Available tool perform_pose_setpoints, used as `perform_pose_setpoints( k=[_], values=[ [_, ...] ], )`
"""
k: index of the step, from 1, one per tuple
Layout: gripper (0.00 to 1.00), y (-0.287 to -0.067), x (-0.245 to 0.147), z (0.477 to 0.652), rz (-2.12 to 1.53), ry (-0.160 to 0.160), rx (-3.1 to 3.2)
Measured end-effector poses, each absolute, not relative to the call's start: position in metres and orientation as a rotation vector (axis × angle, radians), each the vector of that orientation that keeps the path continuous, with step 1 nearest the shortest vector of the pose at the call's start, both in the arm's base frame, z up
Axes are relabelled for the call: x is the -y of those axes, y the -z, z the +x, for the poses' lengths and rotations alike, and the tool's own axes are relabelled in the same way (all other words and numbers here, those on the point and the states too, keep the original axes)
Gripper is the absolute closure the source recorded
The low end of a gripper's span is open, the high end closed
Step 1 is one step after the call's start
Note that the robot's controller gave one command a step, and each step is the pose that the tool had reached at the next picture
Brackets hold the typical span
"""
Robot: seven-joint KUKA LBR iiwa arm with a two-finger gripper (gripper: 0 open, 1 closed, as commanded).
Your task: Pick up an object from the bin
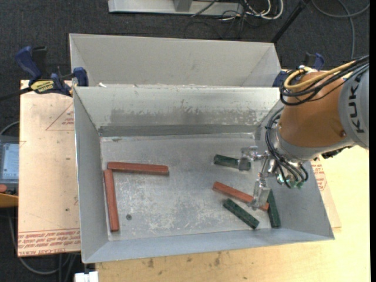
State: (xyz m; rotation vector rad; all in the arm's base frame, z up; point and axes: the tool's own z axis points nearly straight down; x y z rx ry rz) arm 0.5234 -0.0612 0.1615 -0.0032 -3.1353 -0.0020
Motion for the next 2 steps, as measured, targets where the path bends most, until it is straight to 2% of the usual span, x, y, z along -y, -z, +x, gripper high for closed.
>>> perform_pose_setpoints(
  k=[1,2],
  values=[
    [0.0,-0.18,0.063,0.541,0.361,0.0,3.124],
    [0.0,-0.069,0.081,0.568,0.574,0.003,3.09]
  ],
)
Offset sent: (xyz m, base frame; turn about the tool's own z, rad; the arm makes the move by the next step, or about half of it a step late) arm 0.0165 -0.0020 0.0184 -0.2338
